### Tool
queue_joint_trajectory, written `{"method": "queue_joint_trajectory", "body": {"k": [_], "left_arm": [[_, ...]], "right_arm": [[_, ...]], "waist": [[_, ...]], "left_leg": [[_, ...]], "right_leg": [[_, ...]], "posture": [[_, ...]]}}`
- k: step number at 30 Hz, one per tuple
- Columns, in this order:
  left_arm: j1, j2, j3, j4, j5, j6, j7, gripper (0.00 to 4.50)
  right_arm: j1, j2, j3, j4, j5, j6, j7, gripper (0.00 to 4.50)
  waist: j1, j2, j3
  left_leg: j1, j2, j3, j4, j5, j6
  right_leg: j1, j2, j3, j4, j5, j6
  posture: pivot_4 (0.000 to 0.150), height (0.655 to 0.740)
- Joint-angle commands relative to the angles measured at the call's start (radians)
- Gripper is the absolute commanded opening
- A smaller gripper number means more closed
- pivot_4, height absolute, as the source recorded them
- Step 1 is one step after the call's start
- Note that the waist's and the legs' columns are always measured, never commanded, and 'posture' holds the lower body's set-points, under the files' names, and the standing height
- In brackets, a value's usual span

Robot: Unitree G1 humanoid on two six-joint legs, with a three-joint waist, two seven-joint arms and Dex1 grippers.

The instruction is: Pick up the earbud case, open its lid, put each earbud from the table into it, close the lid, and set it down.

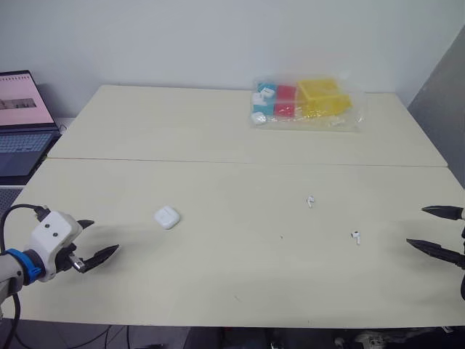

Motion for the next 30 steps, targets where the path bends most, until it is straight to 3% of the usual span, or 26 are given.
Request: {"method": "queue_joint_trajectory", "body": {"k": [1, 10, 23, 30], "left_arm": [[-0.017, 0.002, 0.017, -0.004, -0.010, 0.012, -0.002, 4.50], [-0.006, -0.017, 0.032, 0.017, -0.027, -0.053, -0.078, 4.50], [0.006, -0.025, 0.028, 0.020, -0.018, -0.056, -0.073, 4.50], [0.023, -0.028, 0.057, -0.019, -0.089, -0.001, -0.116, 4.50]], "right_arm": [[-0.007, 0.003, -0.039, -0.028, -0.001, 0.002, -0.006, 4.44], [-0.040, 0.004, -0.034, -0.042, 0.009, 0.018, -0.014, 4.44], [-0.129, -0.007, 0.030, -0.149, 0.063, 0.070, 0.057, 4.44], [-0.127, -0.005, 0.023, -0.141, 0.041, 0.055, 0.081, 4.44]], "waist": [[0.000, 0.000, 0.000], [-0.001, 0.000, 0.000], [-0.001, 0.000, 0.000], [-0.001, 0.000, 0.000]], "left_leg": [[0.000, 0.000, 0.000, 0.000, 0.000, 0.000], [0.001, 0.000, 0.001, 0.000, 0.000, 0.000], [0.002, 0.000, 0.001, 0.000, 0.000, 0.000], [0.002, 0.000, 0.001, 0.001, 0.000, 0.000]], "right_leg": [[0.000, 0.000, 0.000, 0.000, 0.000, 0.000], [0.000, 0.000, 0.001, 0.000, 0.000, 0.000], [0.001, 0.001, 0.001, 0.001, 0.000, 0.000], [0.001, 0.001, 0.001, 0.001, 0.001, 0.001]], "posture": [[0.150, 0.7400], [0.150, 0.7400], [0.150, 0.7400], [0.150, 0.7400]]}}
